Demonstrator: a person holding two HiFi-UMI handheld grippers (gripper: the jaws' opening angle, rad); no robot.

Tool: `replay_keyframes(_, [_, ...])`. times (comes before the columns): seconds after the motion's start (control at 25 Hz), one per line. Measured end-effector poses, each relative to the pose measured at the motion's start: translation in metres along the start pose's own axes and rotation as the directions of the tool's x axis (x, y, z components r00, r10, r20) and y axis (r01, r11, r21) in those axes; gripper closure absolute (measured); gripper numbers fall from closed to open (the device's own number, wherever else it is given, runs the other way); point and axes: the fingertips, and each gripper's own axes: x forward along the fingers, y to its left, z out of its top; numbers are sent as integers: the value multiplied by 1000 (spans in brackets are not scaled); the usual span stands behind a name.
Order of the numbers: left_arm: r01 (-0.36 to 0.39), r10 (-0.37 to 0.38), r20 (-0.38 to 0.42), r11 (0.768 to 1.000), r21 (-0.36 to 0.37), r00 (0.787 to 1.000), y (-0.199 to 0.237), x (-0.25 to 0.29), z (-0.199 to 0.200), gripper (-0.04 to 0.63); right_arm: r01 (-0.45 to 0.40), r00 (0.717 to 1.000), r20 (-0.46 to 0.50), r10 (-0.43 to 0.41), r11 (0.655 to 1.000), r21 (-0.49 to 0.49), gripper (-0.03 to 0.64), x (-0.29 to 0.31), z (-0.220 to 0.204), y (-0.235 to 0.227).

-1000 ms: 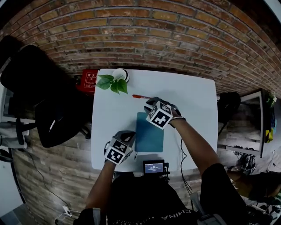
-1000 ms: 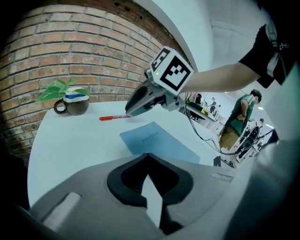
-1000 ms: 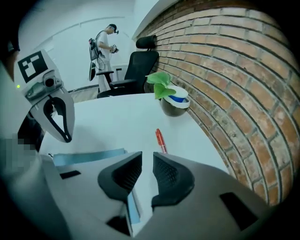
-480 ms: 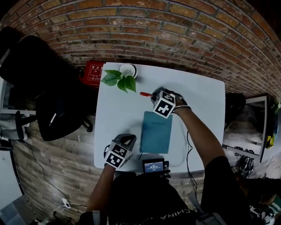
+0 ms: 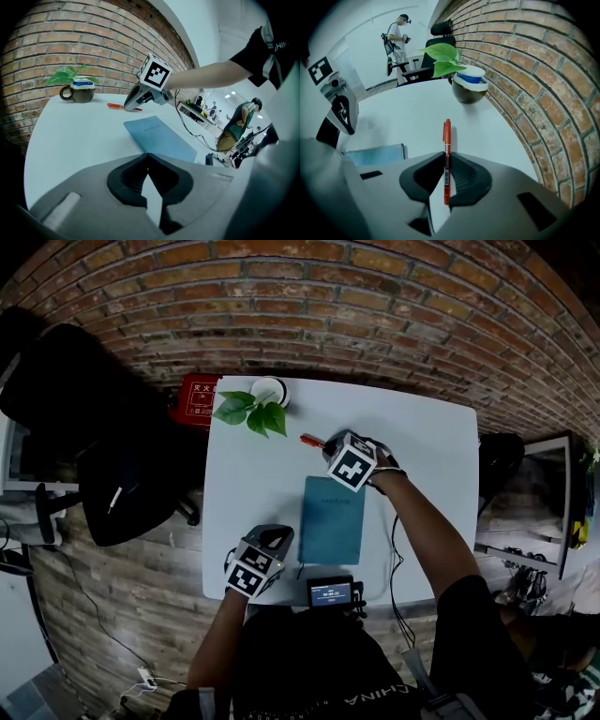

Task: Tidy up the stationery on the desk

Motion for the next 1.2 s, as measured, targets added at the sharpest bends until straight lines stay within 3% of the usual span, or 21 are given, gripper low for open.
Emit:
replay_keyframes(0.24, [19, -18, -14, 999, 31, 1000, -17, 7, 0, 584, 11, 999, 48, -18, 991, 136, 566, -37, -23, 9])
replay_keyframes(0.4, [34, -32, -30, 998, 62, 999, -32, 12, -1, 584, 25, 996, 76, -48, 960, 280, 566, -58, -60, 17])
replay_keyframes(0.72, [32, -24, -75, 994, 108, 997, -48, 22, -10, 584, 33, 990, 98, -103, 836, 548, 566, -98, -141, 60])
replay_keyframes(1.08, [29, -15, -99, 990, 141, 995, -66, 33, -9, 584, -13, 977, 150, -150, 664, 748, 566, -126, -202, 109])
replay_keyframes(1.2, [34, -20, -98, 989, 144, 995, -74, 36, -6, 584, -27, 975, 161, -156, 633, 774, 566, -129, -208, 113])
